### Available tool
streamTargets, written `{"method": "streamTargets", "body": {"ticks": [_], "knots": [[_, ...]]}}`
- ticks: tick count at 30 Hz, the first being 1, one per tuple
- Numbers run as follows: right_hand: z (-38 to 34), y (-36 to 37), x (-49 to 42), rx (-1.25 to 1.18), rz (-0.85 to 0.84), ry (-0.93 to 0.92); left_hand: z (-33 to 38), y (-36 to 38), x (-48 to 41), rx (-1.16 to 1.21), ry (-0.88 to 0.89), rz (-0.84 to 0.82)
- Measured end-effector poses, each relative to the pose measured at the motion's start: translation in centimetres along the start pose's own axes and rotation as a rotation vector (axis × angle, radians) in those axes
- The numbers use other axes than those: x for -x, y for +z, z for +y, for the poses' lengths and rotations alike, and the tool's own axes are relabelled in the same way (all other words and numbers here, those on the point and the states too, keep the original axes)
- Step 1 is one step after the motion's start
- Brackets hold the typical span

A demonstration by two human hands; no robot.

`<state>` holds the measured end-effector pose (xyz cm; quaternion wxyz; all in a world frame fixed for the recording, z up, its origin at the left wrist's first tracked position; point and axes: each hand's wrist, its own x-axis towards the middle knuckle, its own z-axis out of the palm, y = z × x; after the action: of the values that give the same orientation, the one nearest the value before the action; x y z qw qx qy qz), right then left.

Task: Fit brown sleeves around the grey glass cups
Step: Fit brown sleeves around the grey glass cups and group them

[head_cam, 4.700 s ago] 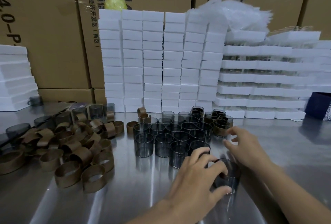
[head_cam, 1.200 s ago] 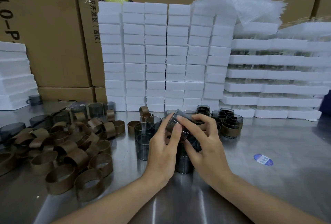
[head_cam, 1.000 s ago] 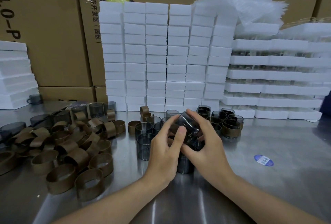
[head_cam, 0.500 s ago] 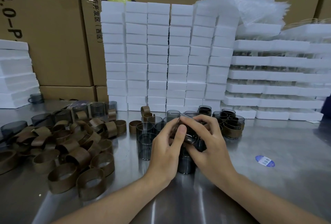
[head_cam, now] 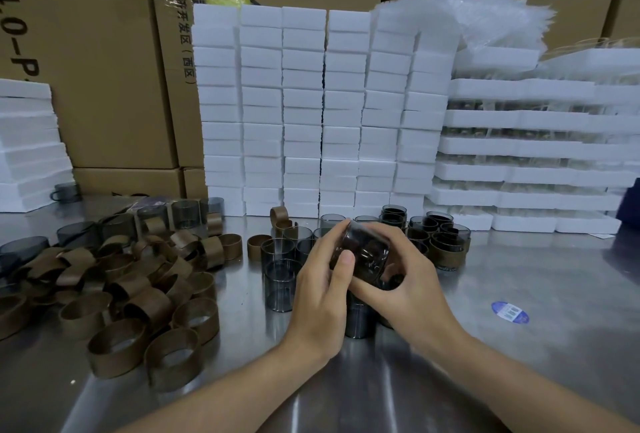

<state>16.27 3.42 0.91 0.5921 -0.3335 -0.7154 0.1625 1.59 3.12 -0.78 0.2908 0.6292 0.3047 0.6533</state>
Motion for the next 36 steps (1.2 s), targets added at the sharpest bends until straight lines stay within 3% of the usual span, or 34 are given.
{"method": "streamTargets", "body": {"ticks": [7, 14, 17, 20, 24, 26, 29, 31, 36], "knots": [[0.7, -0.3, -0.3, 0.095, 0.003, -0.089, 0.3, 0.0, 0.0, -0.009, -0.001, -0.017], [0.1, -0.4, -0.2, -0.033, -0.094, 0.035, -0.1, -0.2, 0.2, -0.348, 0.203, -0.094], [-0.1, -0.3, -0.2, -0.048, -0.042, 0.027, 0.5, -0.8, -0.4, -0.347, 0.233, -0.091], [0.2, -0.1, -0.1, -0.027, 0.060, 0.014, 1.7, -2.4, -2.6, -0.360, 0.218, 0.014], [1.1, -0.7, 0.4, 0.074, 0.007, 0.008, 2.5, -8.2, -6.8, -0.744, 0.074, 0.139], [1.6, -0.7, 0.6, 0.123, -0.010, 0.000, 1.6, -12.1, -7.6, -1.155, 0.000, 0.065], [1.8, -0.6, 0.6, 0.138, -0.021, 0.009, -0.3, -15.5, -7.1, -1.616, -0.275, -0.143], [1.7, -0.6, 0.5, 0.149, -0.014, 0.012, -1.1, -15.7, -6.9, -1.720, -0.366, -0.228], [1.8, -0.7, 0.6, 0.160, -0.029, 0.013, -1.3, -14.9, -7.1, -1.859, -0.196, -0.196]]}}
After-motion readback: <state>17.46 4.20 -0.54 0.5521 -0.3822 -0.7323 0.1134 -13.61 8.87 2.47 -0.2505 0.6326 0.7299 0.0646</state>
